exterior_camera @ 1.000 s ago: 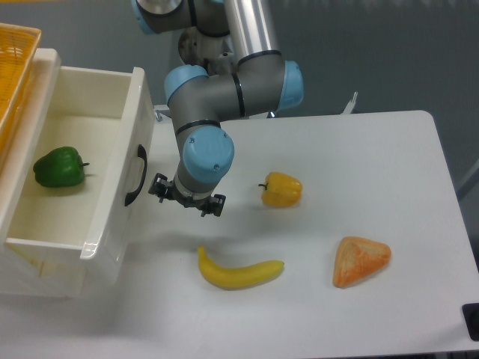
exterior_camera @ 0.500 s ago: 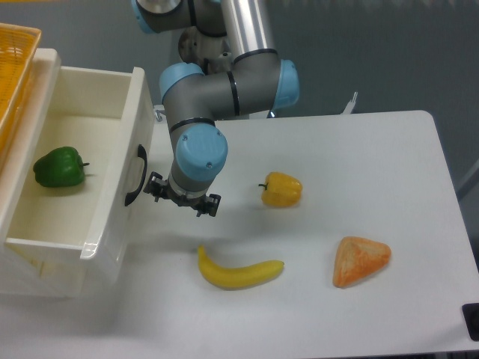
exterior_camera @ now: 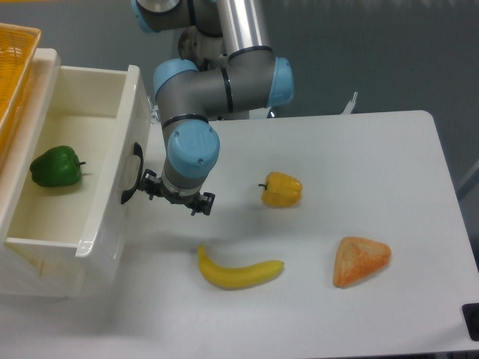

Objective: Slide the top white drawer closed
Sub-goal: 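Keep pushing the drawer front until the drawer is shut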

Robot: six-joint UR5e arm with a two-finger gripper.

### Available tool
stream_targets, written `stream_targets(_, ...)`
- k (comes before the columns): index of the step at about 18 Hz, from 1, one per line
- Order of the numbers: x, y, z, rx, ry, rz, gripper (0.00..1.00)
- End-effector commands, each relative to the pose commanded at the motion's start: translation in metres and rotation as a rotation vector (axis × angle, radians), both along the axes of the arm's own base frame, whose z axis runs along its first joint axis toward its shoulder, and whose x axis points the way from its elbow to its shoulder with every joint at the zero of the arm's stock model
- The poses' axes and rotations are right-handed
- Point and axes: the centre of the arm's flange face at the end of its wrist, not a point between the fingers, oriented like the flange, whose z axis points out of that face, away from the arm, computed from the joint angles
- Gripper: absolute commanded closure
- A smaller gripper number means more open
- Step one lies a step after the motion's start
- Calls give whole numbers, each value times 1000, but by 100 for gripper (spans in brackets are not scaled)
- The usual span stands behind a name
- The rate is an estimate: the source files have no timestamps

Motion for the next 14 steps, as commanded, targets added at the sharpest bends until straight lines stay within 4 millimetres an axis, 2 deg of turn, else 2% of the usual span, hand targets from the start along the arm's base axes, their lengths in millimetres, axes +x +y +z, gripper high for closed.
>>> stream_targets(5, 13, 4, 7, 18, -5, -16, 0)
stream_targets(14, 21, 6, 12, 26, -3, -28, 0)
